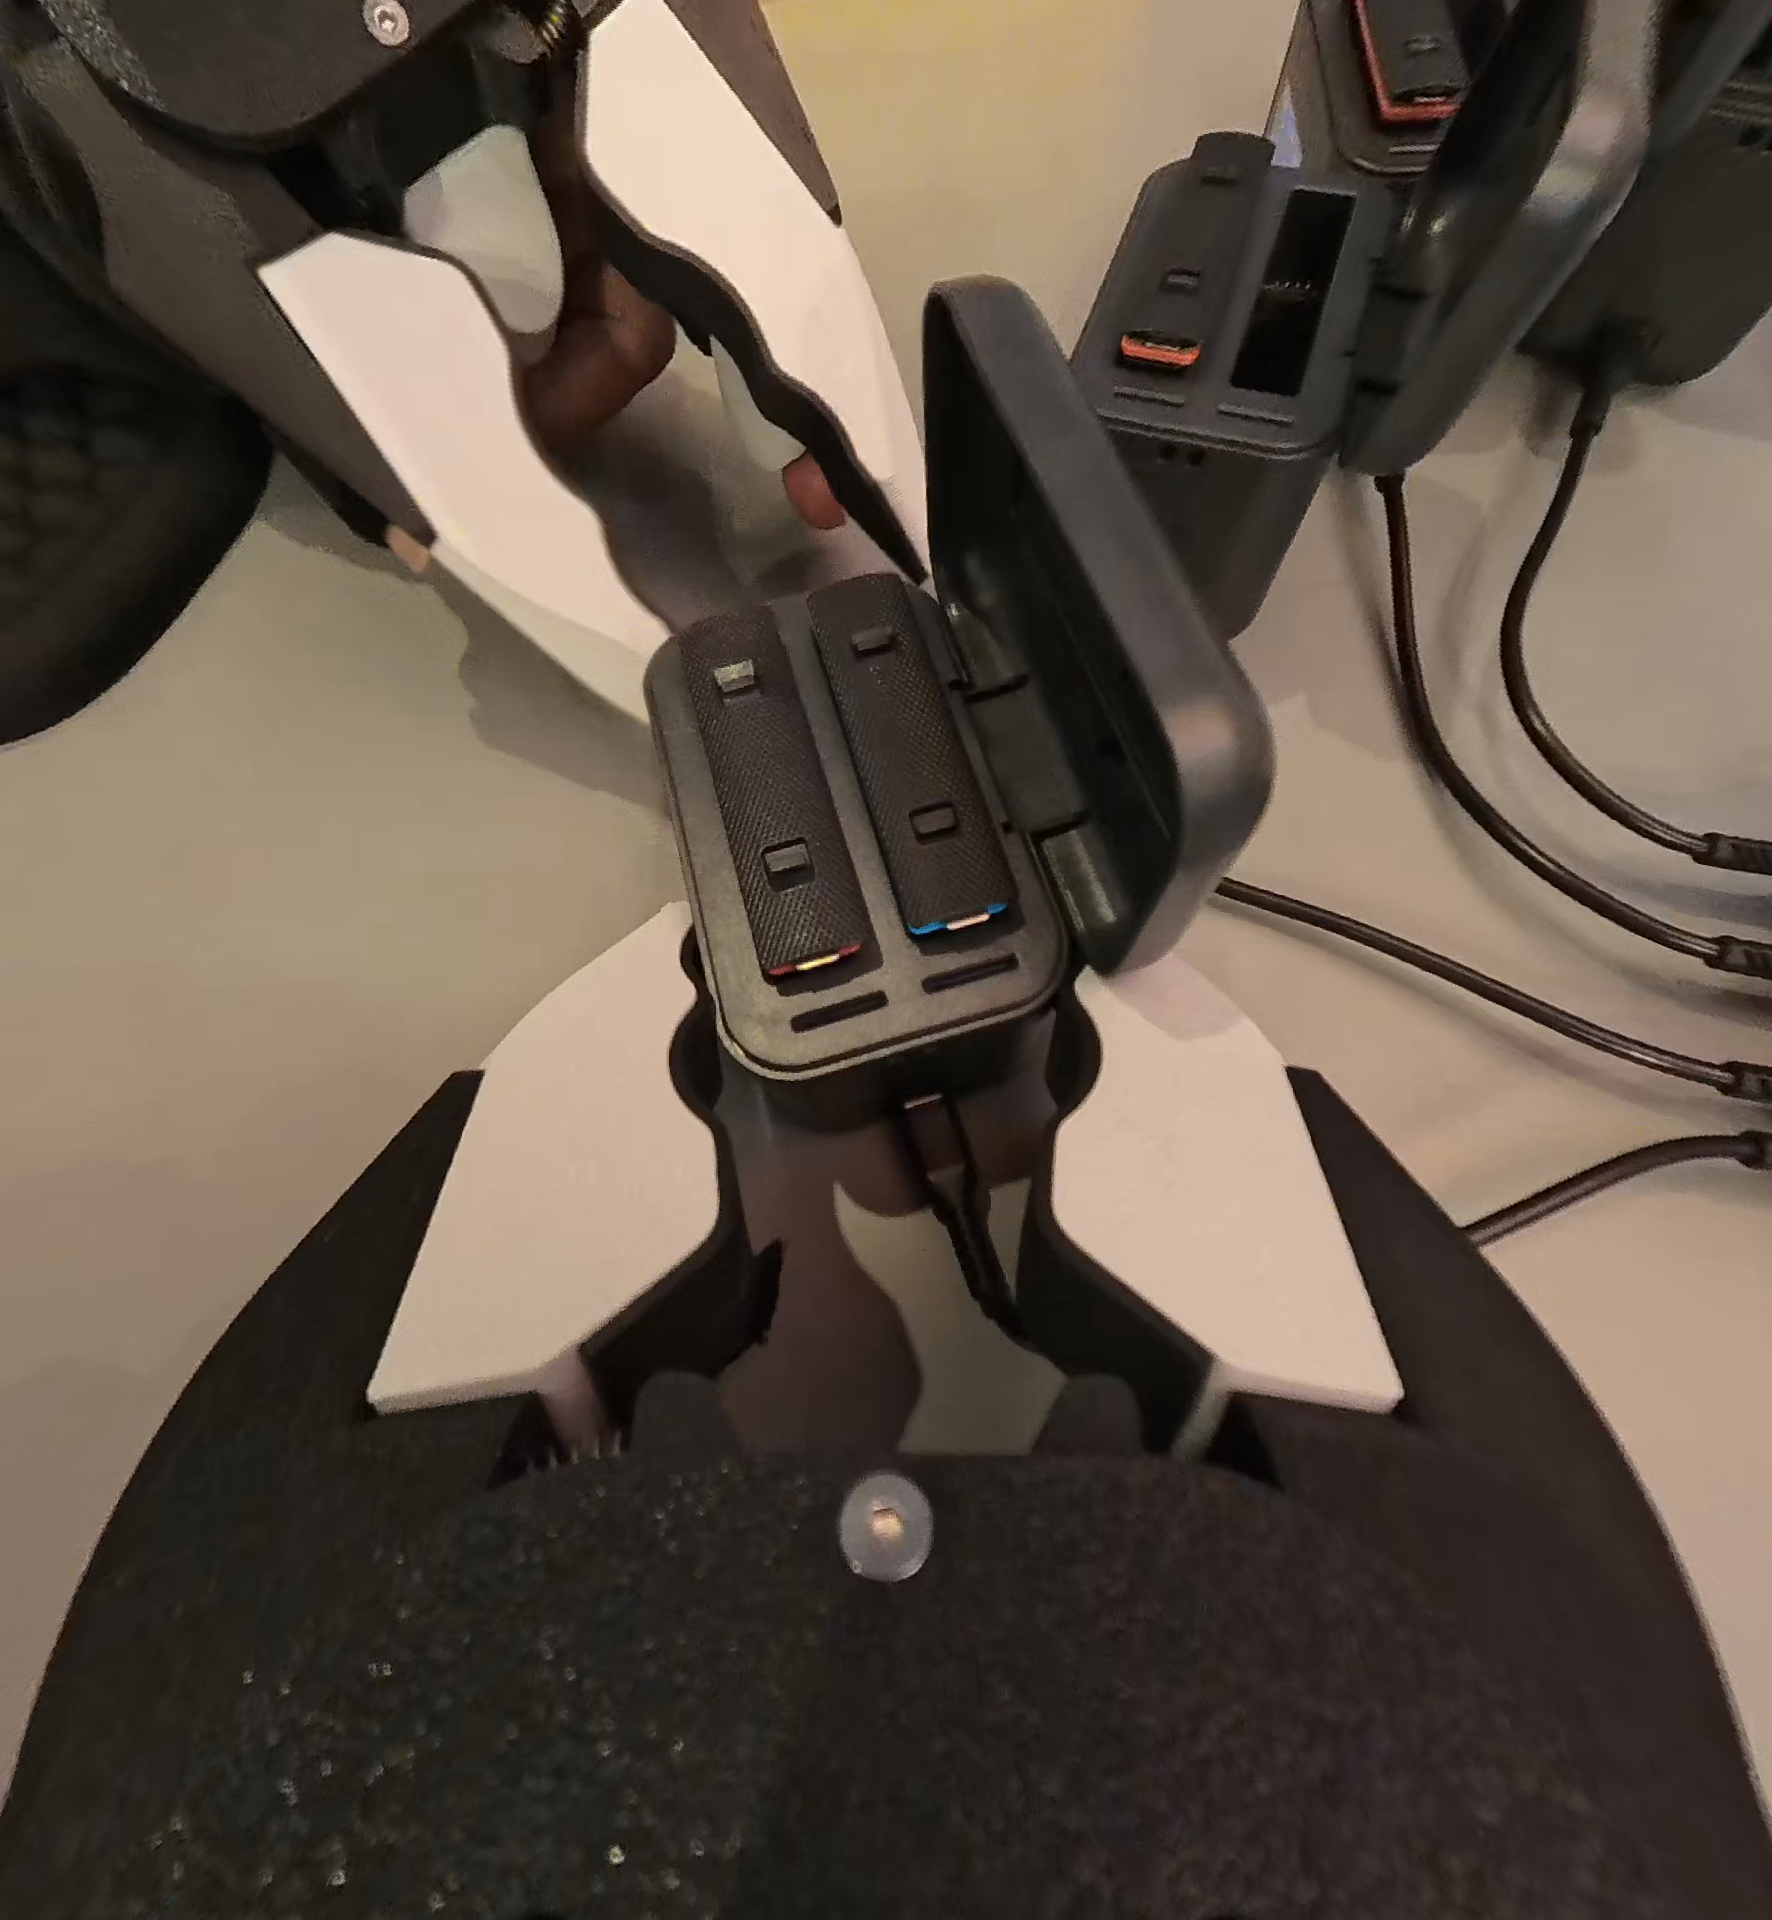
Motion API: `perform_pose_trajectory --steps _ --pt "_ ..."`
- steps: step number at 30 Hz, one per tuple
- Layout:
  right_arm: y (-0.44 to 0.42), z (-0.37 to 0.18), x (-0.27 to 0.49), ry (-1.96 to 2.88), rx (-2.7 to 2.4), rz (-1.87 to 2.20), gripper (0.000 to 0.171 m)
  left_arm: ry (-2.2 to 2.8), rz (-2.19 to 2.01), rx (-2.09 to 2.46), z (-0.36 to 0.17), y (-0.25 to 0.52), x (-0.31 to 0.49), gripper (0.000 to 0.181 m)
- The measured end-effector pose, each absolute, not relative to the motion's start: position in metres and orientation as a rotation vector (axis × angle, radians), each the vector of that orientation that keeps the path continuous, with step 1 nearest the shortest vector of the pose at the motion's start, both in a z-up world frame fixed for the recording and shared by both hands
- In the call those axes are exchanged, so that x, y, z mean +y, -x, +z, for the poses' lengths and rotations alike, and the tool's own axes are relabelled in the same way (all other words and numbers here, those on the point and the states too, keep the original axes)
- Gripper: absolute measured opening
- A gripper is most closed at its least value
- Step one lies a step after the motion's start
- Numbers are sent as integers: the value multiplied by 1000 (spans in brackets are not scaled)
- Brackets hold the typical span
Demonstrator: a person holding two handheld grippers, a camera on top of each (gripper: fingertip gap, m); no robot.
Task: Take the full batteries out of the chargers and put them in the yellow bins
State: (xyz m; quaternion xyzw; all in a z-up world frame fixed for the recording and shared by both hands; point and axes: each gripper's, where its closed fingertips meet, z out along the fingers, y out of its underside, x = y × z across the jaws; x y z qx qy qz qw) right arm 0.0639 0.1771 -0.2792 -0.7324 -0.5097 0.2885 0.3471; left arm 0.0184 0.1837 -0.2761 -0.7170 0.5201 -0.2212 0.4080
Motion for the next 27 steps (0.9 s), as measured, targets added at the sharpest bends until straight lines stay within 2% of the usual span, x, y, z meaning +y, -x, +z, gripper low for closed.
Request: perform_pose_trajectory --steps 6,14,16,18,27 --pt "-63 -279 176 1908 -1314 750 62 1721 -636 1469 -279 -23 164 61" --pt "-73 -271 168 1951 -1282 750 73 1720 -647 1508 -282 -47 174 75" --pt "-82 -268 164 1977 -1259 743 76 1733 -634 1540 -286 -52 177 75" --pt "-92 -263 159 1993 -1206 736 76 1738 -637 1558 -288 -57 177 60" --pt "-123 -230 156 2081 -663 493 72 1795 -544 1466 -288 -62 171 58"
